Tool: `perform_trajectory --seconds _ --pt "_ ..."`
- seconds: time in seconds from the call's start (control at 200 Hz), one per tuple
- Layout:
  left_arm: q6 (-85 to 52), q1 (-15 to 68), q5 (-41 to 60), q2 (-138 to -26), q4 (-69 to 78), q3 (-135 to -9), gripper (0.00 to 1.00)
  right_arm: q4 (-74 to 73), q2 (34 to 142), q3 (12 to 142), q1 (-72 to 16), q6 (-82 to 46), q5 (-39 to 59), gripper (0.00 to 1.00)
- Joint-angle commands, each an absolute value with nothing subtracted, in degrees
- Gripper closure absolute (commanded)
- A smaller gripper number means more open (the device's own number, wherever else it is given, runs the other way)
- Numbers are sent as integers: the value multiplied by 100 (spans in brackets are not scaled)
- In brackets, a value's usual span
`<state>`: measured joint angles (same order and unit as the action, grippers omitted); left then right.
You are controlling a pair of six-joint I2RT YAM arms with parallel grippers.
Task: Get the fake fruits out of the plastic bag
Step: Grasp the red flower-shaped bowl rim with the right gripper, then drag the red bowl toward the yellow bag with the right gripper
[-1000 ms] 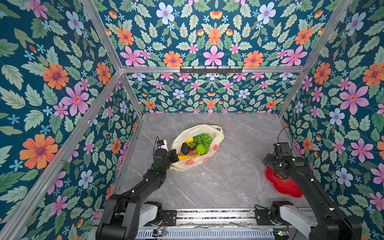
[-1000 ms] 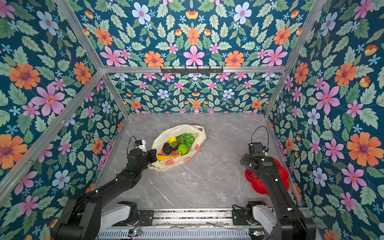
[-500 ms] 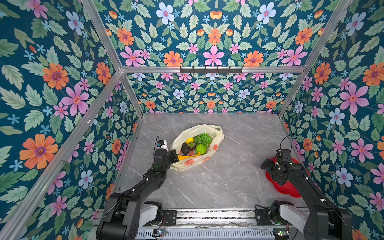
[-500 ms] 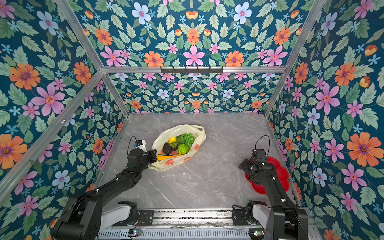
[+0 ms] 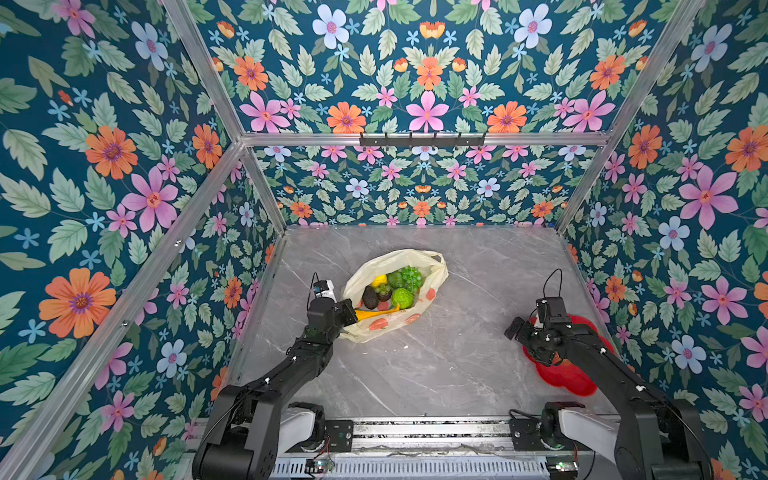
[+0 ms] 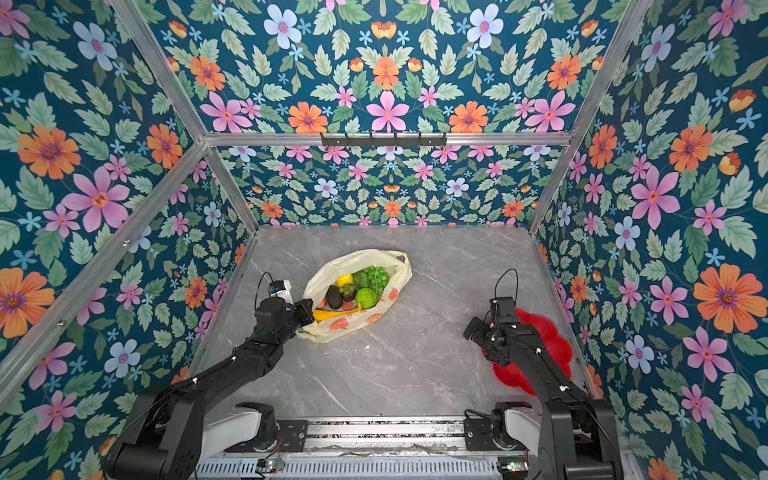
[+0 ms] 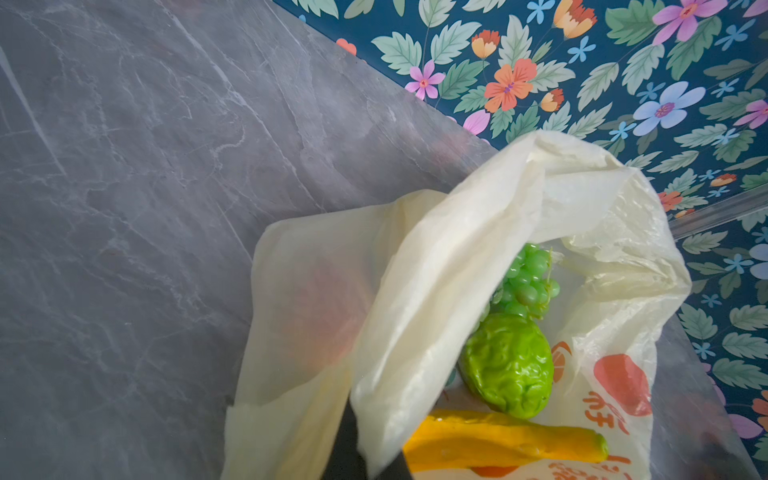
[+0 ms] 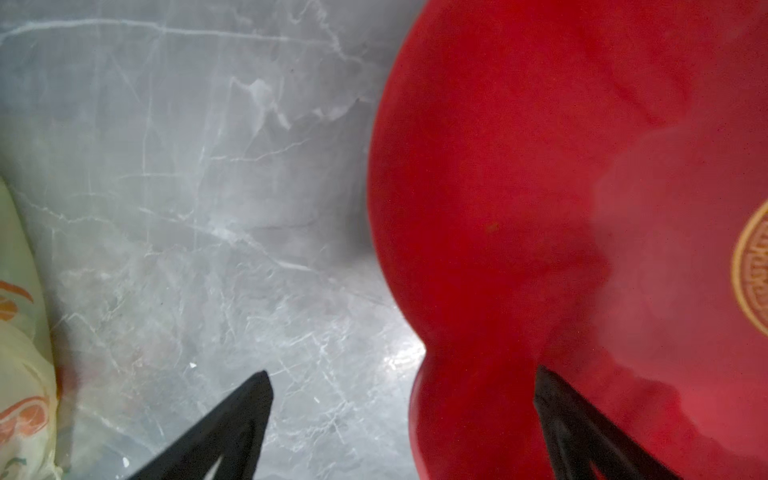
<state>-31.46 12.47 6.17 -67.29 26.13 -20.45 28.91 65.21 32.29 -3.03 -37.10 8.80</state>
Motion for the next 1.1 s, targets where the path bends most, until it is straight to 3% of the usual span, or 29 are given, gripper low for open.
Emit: perform_trajectory --seconds 0.0,0.255,0.63,0.915,1.095 --pt "-3104 1246 609 -6728 2707 -2068 100 2786 6647 3333 -555 -3881 925 1" --pt "-3103 1247 624 -6759 2707 -2083 100 2540 7044 3679 -1739 -4208 763 1" --pt "-3064 1247 589 -6746 2663 -2096 100 2807 8521 5238 -3583 -4050 386 1" --pt "-3059 1241 580 -6769 2654 -2108 100 3873 8243 5743 -3603 -3450 -505 1" --pt "-3073 1247 616 -6842 2689 -2120 100 4285 7478 5561 -2854 -3165 -826 1"
